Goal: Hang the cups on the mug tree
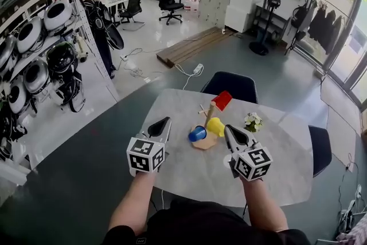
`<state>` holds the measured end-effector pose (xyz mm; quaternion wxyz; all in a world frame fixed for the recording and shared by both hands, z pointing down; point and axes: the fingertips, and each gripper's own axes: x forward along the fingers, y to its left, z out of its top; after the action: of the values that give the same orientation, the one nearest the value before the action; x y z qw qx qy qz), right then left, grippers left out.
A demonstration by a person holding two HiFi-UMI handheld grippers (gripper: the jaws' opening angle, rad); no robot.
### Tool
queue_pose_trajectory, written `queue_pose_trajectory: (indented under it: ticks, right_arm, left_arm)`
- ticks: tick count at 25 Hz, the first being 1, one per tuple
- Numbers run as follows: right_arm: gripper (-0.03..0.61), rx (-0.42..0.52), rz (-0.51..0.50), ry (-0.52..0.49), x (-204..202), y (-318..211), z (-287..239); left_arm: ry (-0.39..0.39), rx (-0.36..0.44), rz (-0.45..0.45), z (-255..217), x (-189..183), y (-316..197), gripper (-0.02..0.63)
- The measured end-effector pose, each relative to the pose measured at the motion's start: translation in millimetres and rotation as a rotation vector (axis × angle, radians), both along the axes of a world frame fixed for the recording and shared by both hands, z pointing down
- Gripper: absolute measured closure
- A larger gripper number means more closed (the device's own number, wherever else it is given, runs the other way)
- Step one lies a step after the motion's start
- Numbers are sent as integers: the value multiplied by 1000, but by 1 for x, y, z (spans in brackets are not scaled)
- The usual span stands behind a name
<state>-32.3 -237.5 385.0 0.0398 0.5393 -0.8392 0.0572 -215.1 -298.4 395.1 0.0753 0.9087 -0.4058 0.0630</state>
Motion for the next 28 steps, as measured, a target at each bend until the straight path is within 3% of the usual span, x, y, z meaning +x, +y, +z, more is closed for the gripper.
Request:
queue_pose_trajectory:
  ticks: [13, 28]
  right_arm:
    - [566, 10, -50, 24, 28, 4, -10]
    - [568, 16, -38, 14, 37, 6, -10]
  left_arm:
    - [-4, -18, 17, 4, 45, 5, 603]
    - [-32, -10, 6, 2, 43, 12, 603]
